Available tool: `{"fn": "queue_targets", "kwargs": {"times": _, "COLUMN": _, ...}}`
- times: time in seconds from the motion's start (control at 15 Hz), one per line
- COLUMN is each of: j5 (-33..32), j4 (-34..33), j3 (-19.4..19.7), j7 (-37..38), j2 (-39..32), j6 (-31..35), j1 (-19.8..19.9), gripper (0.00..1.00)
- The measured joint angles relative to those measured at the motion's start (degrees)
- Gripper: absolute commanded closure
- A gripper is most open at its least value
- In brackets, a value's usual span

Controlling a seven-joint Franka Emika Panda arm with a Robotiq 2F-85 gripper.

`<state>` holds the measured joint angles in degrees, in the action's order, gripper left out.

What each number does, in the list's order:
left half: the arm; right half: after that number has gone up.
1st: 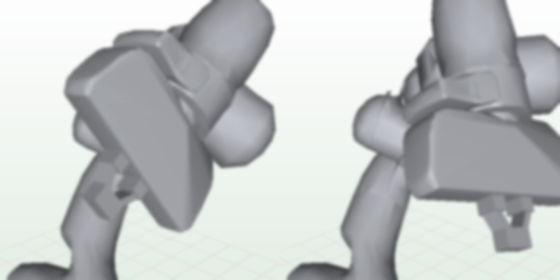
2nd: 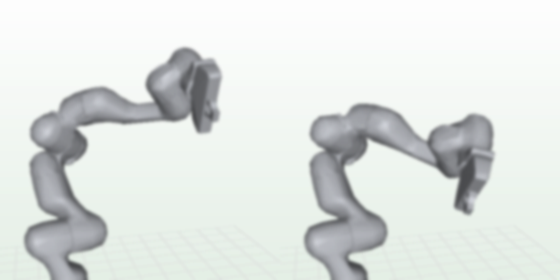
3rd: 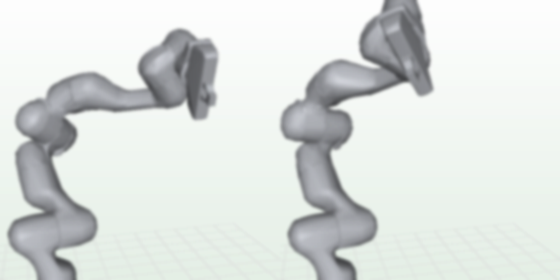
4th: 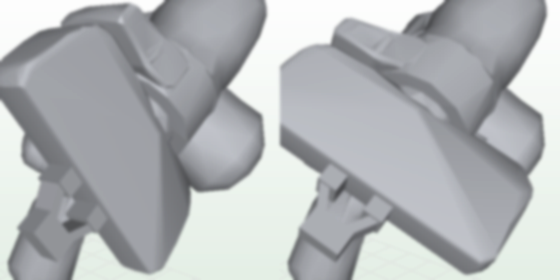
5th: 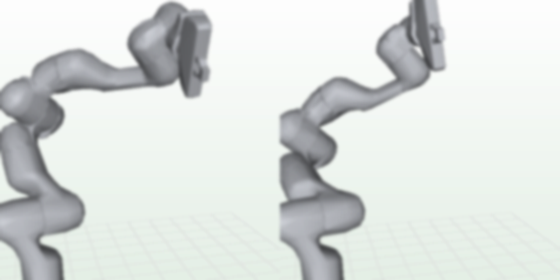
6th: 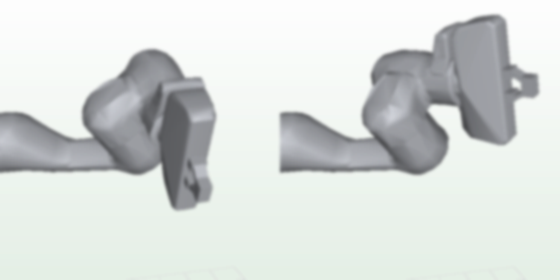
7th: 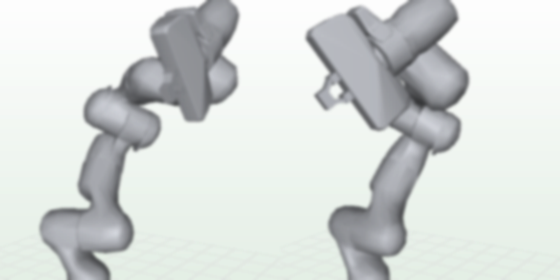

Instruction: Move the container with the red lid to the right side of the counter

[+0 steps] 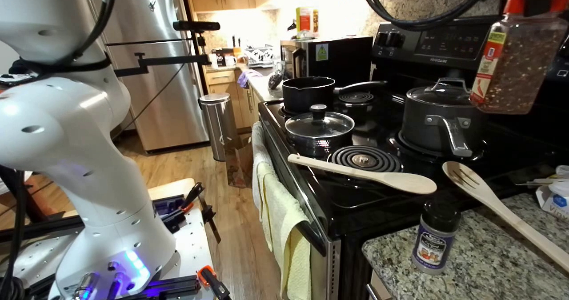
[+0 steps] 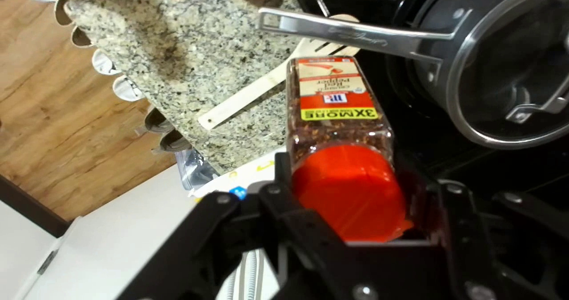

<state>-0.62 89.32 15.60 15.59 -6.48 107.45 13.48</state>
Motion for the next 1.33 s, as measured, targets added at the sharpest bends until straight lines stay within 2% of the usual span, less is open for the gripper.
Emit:
{"fn": "queue_targets", "kwargs": {"times": 0.07, "j5": 1.08, "j4": 0.0, "j3": 0.6, "j7": -2.83, "j2": -0.07, "j6": 0.0, "j1": 1.18, "gripper": 0.4}}
{"fn": "queue_targets", "kwargs": {"times": 0.33, "j5": 2.38, "j4": -0.01, "j3": 1.46, "j7": -5.24, "j2": -0.32, "j6": 0.0, "j1": 2.97, "gripper": 0.4}}
{"fn": "queue_targets", "kwargs": {"times": 0.4, "j5": 2.38, "j4": -0.01, "j3": 1.39, "j7": -5.24, "j2": -0.34, "j6": 0.0, "j1": 2.85, "gripper": 0.65}}
{"fn": "queue_targets", "kwargs": {"times": 0.67, "j5": 2.38, "j4": -0.15, "j3": 1.16, "j7": -5.26, "j2": -0.84, "j6": -0.02, "j1": 2.74, "gripper": 0.65}}
{"fn": "queue_targets", "kwargs": {"times": 0.93, "j5": 3.19, "j4": -3.69, "j3": 1.08, "j7": -9.41, "j2": -4.77, "j6": -1.62, "j1": 3.28, "gripper": 0.65}}
{"fn": "queue_targets", "kwargs": {"times": 1.33, "j5": 3.74, "j4": -12.36, "j3": 1.92, "j7": -17.0, "j2": -10.91, "j6": -4.29, "j1": 8.57, "gripper": 0.65}}
